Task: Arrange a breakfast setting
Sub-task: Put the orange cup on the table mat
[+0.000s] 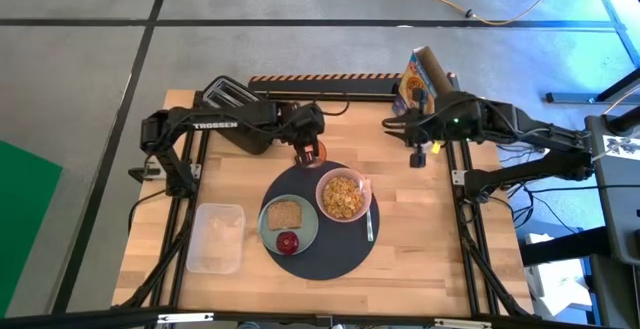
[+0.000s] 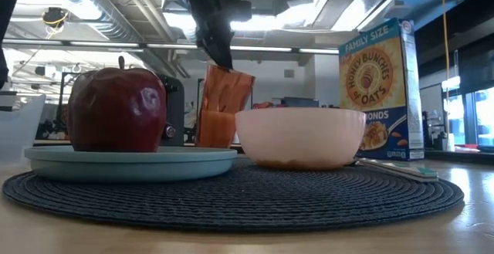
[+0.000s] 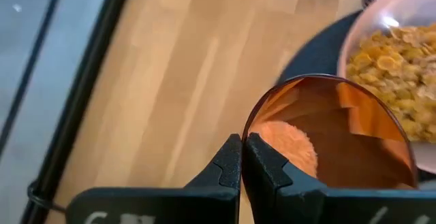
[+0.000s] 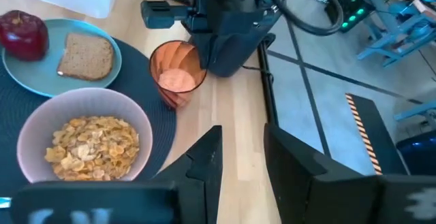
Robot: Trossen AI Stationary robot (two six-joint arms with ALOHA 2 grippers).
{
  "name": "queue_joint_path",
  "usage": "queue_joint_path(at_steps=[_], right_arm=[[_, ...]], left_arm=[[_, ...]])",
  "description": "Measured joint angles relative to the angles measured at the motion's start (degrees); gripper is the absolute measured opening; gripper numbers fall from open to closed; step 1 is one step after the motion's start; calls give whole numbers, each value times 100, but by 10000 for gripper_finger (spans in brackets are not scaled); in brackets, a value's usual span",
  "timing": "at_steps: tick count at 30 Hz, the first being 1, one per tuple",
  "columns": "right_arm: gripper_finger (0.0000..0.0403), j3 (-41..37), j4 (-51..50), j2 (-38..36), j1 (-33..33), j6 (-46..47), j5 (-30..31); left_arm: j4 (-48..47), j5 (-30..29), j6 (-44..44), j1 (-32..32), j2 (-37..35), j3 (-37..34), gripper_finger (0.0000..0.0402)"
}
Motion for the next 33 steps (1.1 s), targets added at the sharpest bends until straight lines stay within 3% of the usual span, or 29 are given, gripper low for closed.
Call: queue_joint_path(at_steps=[7, 12, 26, 33], right_arm=[[99, -24, -148, -1, 20, 165, -4], [99, -232, -127, -1, 17, 158, 4], [99, -542, -43, -7, 17, 148, 46], [99, -542, -34, -6, 17, 174, 46]], left_arm=[[-517, 434, 1, 97, -15, 653, 0], [-682, 1091, 48, 247, 0, 666, 0], [456, 1737, 40, 238, -50, -535, 0], [321, 1829, 17, 235, -4, -631, 3]])
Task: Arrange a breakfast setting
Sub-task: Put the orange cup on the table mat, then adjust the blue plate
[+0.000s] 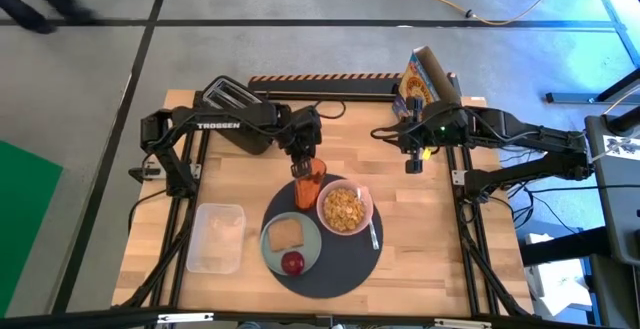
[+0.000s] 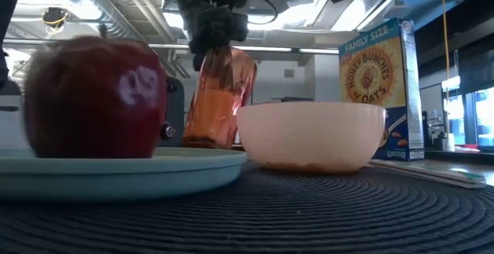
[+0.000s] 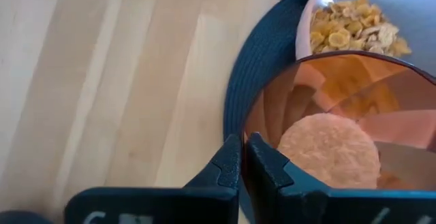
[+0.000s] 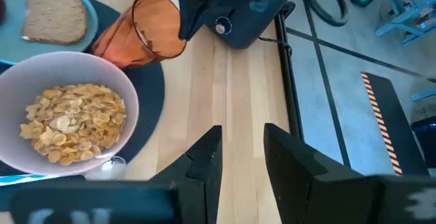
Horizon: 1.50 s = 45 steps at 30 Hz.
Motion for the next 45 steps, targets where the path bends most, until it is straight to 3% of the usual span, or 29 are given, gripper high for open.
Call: queue_joint_path(at_steps=[14, 26, 37, 45], right_arm=[[99, 0, 215, 0, 0, 4, 11], [99, 0, 237, 0, 0, 17, 11], [99, 0, 253, 3, 0, 17, 0], [99, 0, 267, 3, 0, 207, -6]], left_arm=[[-623, -466, 129, -398, 2, 616, 3], [-1475, -887, -1178, -745, -24, 570, 10], [-1554, -466, -1341, -865, 2, 561, 106], [-2483, -1007, -1538, -939, 1, 1521, 152]])
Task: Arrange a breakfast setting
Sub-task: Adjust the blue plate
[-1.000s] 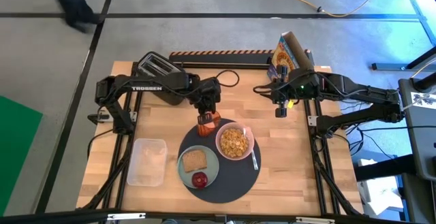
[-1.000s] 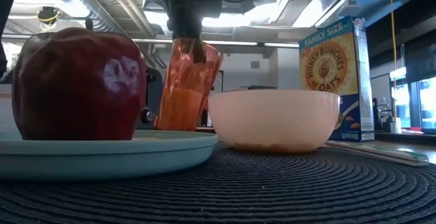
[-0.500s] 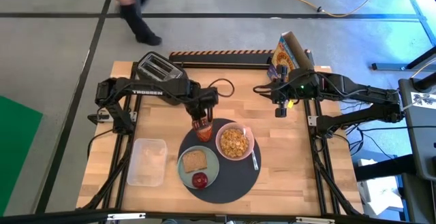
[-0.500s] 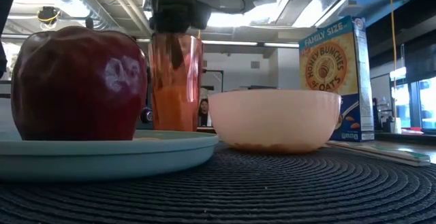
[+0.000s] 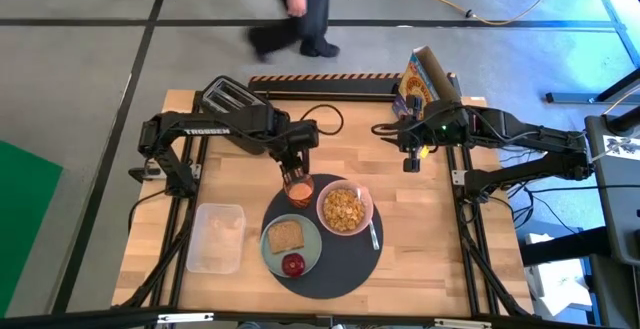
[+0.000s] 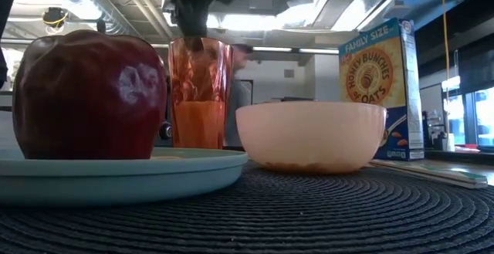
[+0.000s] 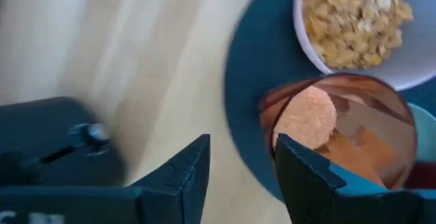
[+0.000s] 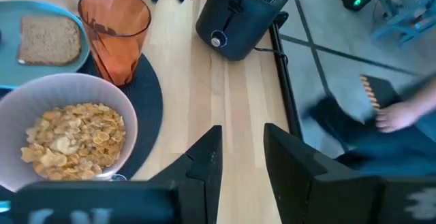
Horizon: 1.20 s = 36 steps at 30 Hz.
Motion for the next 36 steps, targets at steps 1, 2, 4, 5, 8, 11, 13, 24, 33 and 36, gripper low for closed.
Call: queue_joint_path(at_steps=[1, 2, 4, 5, 8, 11, 13, 24, 33, 36], right_arm=[[99, 0, -8, 0, 0, 68, -12], [99, -1, -16, 0, 0, 101, -42], [99, -33, 5, -6, 0, 179, -44], [99, -85, 23, -31, 0, 225, -45], [99, -409, 81, -170, 0, 430, -191], [99, -1035, 371, -474, 0, 657, -449], [99, -1535, 721, -735, 4, 845, -682], [99, -2866, 1337, -1569, 7, 2294, -1356], [99, -2867, 1506, -1580, 7, 2324, -1233], [99, -2841, 1519, -1580, 7, 2302, -1197]], left_arm=[[-157, -153, -66, -43, -1, 168, 155], [-345, -290, -128, -100, -1, 334, 158], [-697, -554, -292, -265, -1, 602, 161], [-835, -660, -421, -375, -11, 673, 162], [-1058, -964, -927, -993, -89, 575, 162], [-861, -1008, -1311, -1931, -139, 258, 158], [-754, -703, -1365, -2571, -137, 60, 149], [2483, 1138, -2358, -4196, -136, -1641, 104], [3550, 1882, -3199, -4085, -132, -3332, 86], [3762, 1886, -3227, -4043, -132, -3530, 81]])
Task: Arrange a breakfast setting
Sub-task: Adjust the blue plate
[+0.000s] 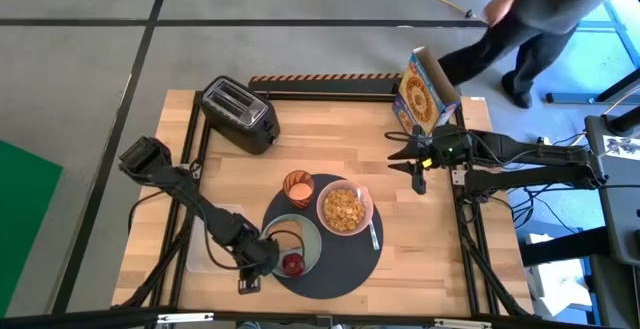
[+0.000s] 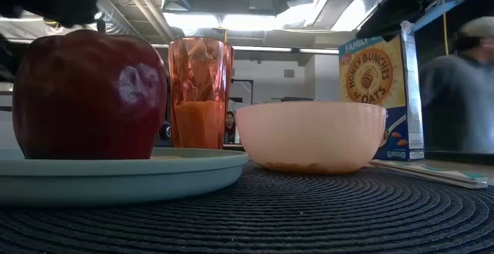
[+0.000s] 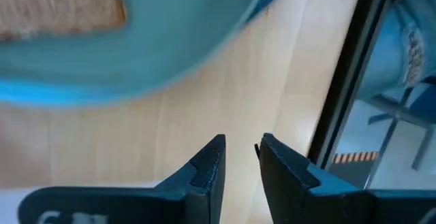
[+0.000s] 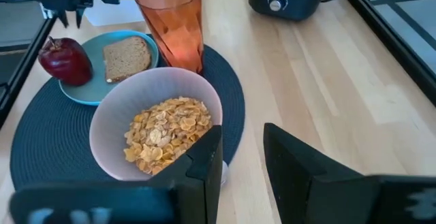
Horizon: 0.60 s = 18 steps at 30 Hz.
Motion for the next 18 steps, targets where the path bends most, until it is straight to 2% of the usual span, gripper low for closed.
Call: queue_joint_path(at_steps=[7, 14, 18], right_arm=[[99, 0, -79, 2, 0, 5, 127], [99, 4, -173, 0, 0, 81, 191], [99, 4, -168, 2, 0, 83, 317]], left_arm=[[806, -295, 120, 224, 28, -364, 78], [842, -334, 125, 202, 31, -595, 78], [849, -594, 151, 226, 31, -648, 78]])
